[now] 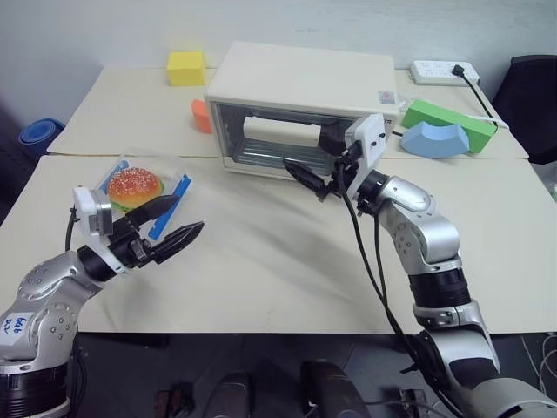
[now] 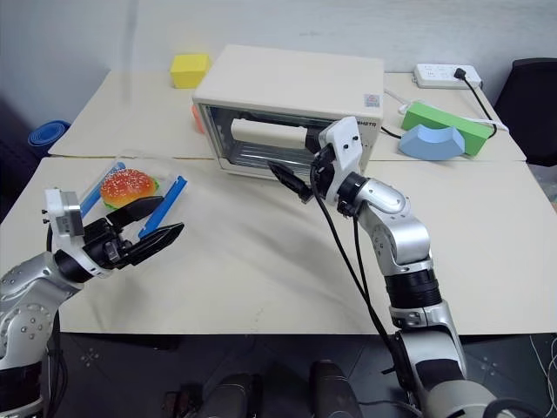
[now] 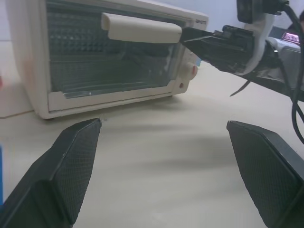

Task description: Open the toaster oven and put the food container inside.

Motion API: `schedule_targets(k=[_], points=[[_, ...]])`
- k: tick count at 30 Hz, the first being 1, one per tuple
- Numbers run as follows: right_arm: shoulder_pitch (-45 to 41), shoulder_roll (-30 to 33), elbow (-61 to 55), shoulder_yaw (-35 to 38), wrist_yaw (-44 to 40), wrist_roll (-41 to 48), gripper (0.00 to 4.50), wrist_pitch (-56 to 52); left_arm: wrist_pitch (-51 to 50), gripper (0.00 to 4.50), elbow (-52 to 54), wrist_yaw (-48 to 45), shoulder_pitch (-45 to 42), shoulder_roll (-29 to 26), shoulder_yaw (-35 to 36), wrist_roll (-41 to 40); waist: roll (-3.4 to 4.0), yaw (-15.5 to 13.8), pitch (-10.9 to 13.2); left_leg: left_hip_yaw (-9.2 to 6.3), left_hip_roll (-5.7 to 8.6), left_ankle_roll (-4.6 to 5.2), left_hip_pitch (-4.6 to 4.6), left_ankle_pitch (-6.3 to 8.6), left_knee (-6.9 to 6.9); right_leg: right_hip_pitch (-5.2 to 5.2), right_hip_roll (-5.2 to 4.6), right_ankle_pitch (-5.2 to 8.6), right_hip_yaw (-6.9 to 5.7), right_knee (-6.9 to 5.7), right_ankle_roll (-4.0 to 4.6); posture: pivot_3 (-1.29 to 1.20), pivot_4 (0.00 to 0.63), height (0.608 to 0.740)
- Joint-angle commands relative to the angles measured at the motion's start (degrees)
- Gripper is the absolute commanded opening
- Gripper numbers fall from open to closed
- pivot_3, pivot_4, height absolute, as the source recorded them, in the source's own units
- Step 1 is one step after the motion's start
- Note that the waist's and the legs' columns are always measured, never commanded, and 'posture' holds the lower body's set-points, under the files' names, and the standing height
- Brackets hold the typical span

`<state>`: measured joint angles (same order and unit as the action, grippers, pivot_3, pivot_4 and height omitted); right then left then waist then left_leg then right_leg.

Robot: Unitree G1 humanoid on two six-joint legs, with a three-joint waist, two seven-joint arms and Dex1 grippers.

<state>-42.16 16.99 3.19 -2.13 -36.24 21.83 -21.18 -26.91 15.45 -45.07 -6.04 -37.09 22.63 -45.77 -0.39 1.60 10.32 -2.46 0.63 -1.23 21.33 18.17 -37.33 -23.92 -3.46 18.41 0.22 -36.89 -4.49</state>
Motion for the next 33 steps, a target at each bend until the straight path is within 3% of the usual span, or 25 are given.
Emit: schedule_targets(k=[1,5,9,14,20,26,33], points=[[1.5,0.41,-5.51,-1.06,-2.24,0.75,4.47,-0.28,-0.06,4.5,0.93,0.78,-0.03,-0.4,2.36,-0.95,0.0,0.01,0.0,0.0,0.0,0.0,-0.02,-0.01,0.0,0.0,0.0,0.0,0.01,0.0,0.0,0.0,0.15,0.74],[5.86,2.09,-10.15,-2.18,-3.81,0.88,4.47,-2.08,0.06,4.5,-0.61,1.17,-1.47,-0.82,2.39,-0.05,0.0,0.05,0.0,0.01,-0.02,0.01,-0.07,-0.01,0.04,0.0,0.02,0.0,0.03,-0.03,0.0,0.0,0.15,0.74],[11.7,4.07,-14.38,-4.41,-6.18,0.11,4.5,-1.91,3.3,3.69,-9.87,1.96,-9.19,-3.68,0.26,6.95,-0.06,-0.18,-0.01,-0.06,-0.01,0.07,-0.08,-0.02,0.01,0.01,0.04,0.0,-0.03,-0.07,0.0,0.0,0.15,0.74],[13.42,4.29,-13.86,-5.15,-7.42,-1.07,4.5,0.09,6.55,2.05,-22.96,-0.03,-23.71,-3.51,-3.29,10.96,-0.09,-0.14,0.01,-0.08,0.08,0.14,-0.1,-0.1,-0.03,0.02,0.01,-0.04,-0.04,-0.18,-0.06,0.0,0.15,0.74],[13.5,4.98,-11.12,-5.86,-9.18,-3.6,4.5,3.89,12.77,0.12,-37.93,-3.96,-36.67,0.46,-10.64,18.16,-0.1,0.03,0.0,0.01,0.12,-0.08,-0.08,-0.22,0.03,-0.02,0.03,-0.05,-0.02,-0.25,-0.08,0.0,0.15,0.74],[15.01,5.86,-10.06,-5.67,-10.07,-5.29,4.5,6.77,18.81,0.02,-47.58,-6.77,-43.34,4.43,-14.3,23.02,-0.11,0.05,0.01,0.08,0.22,0.02,0.01,-0.17,-0.04,-0.05,-0.04,-0.08,0.03,-0.32,-0.14,0.0,0.15,0.74],[26.05,9.16,-14.52,-1.86,-9.08,-6.12,4.5,11.99,18.41,0.02,-43.8,-14.06,-40.11,4.15,-19.33,26.06,-0.12,-0.21,0.01,0.05,0.24,0.03,0.04,-0.16,0.0,-0.05,-0.07,-0.08,0.02,-0.31,-0.14,0.0,0.15,0.74]])
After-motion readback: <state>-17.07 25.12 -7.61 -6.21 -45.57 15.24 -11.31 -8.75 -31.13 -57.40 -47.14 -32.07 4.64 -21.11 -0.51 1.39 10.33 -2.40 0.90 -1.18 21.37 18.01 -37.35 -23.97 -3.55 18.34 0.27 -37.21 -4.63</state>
